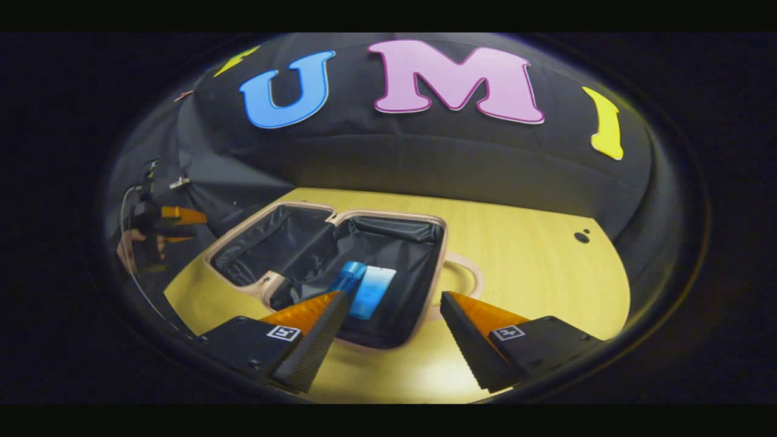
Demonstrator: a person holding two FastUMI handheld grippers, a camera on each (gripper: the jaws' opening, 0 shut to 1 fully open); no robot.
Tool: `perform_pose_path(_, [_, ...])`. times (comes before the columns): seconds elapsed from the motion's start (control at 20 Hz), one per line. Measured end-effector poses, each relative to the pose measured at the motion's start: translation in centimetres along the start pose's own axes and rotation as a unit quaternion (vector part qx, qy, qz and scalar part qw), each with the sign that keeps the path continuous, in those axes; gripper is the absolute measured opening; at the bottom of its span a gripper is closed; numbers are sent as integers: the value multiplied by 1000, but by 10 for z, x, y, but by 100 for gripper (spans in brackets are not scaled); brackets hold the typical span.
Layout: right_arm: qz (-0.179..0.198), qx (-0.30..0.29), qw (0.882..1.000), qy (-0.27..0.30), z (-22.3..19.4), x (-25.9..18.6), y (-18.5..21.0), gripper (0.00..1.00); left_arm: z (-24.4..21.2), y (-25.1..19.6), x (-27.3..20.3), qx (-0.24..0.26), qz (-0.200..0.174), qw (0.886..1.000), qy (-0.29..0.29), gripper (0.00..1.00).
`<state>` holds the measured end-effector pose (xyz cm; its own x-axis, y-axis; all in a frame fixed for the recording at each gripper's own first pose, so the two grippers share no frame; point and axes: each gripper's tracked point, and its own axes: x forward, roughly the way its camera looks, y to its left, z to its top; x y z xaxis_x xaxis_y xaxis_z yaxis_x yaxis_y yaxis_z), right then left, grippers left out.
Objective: First open the suitcase, pack the skin care products into it, and then close the suitcase.
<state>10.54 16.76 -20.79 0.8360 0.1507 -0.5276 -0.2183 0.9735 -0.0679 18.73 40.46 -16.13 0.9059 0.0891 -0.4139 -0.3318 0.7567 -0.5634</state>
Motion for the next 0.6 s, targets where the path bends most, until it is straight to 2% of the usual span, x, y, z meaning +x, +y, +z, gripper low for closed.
perform_pose_path(0.1, [-10,-10,1000,15,-13,-8,-13,97,8,21,35,-65,3,998,8,94])
perform_pose_path(0.2, [-15,0,999,28,-25,-12,-18,98,4,36,62,-105,7,994,32,93])
perform_pose_path(0.35, [-23,3,999,45,-43,-20,-23,98,-3,50,93,-132,11,989,65,89])
perform_pose_path(0.4, [-24,0,999,48,-48,-25,-24,98,-6,52,100,-143,13,987,71,78])
perform_pose_path(0.45, [-25,-3,998,51,-51,-26,-24,98,-5,50,106,-153,5,986,72,84])
perform_pose_path(0.5, [-26,-5,998,54,-55,-30,-25,98,-5,44,108,-163,-8,984,69,76])
perform_pose_path(0.6, [-27,-3,998,58,-62,-32,-26,97,-7,36,113,-168,-26,983,74,68])
